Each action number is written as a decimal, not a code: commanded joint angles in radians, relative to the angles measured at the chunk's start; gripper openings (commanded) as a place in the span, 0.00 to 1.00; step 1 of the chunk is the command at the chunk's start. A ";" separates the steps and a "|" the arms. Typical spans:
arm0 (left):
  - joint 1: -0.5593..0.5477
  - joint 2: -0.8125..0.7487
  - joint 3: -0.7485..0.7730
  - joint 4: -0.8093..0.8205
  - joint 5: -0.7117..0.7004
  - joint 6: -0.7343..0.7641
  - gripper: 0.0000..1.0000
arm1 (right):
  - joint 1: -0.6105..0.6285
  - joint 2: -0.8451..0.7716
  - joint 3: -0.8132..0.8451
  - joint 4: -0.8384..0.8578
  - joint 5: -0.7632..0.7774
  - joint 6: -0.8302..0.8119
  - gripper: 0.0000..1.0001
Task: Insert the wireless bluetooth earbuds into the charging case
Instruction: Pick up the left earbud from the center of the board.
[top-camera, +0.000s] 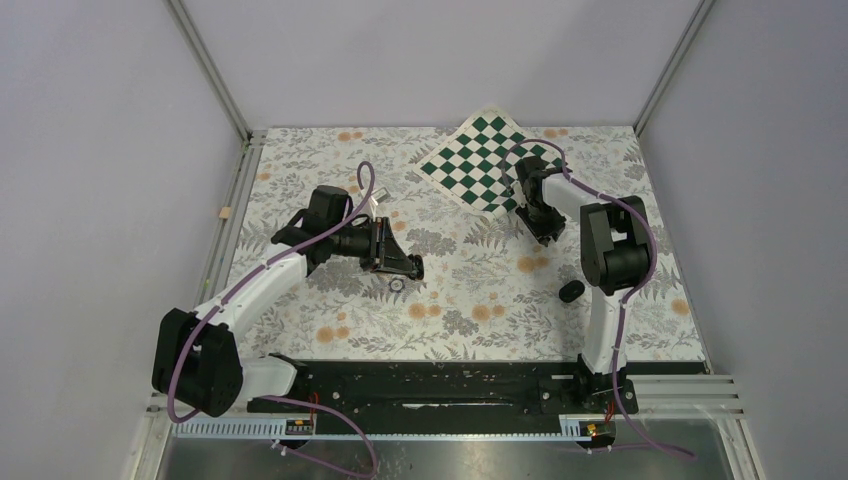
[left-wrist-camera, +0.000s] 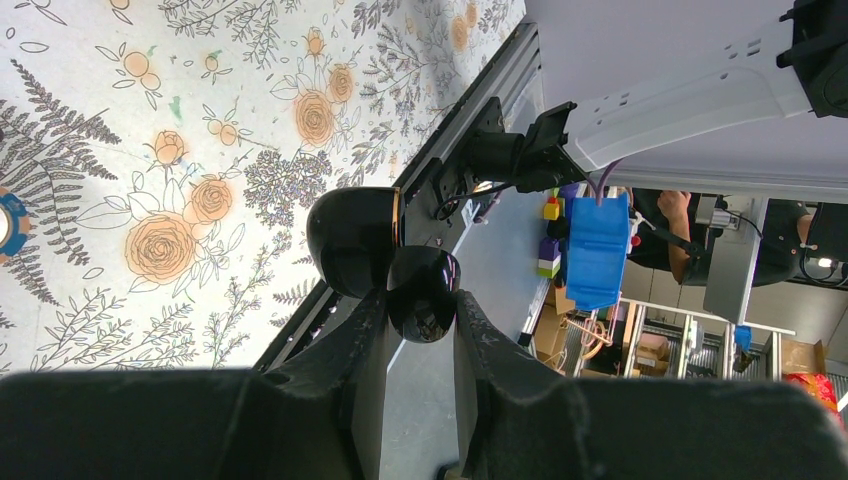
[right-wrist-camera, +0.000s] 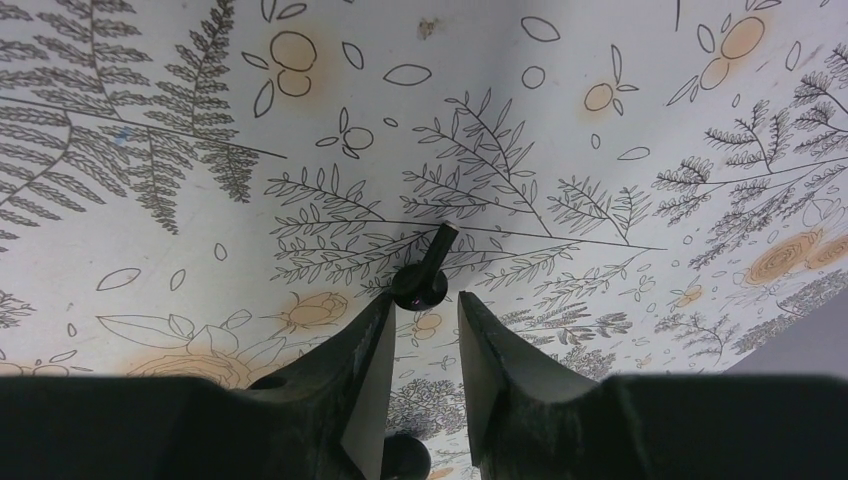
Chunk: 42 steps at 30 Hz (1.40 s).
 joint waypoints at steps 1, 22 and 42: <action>0.009 0.004 0.048 0.019 0.010 0.015 0.00 | -0.002 0.020 0.020 -0.022 -0.022 -0.022 0.36; 0.010 0.021 0.056 0.019 0.015 0.017 0.00 | -0.002 0.011 0.003 -0.009 -0.045 -0.075 0.41; 0.010 0.017 0.056 0.018 0.014 0.012 0.00 | 0.019 -0.008 0.019 -0.010 -0.040 -0.173 0.44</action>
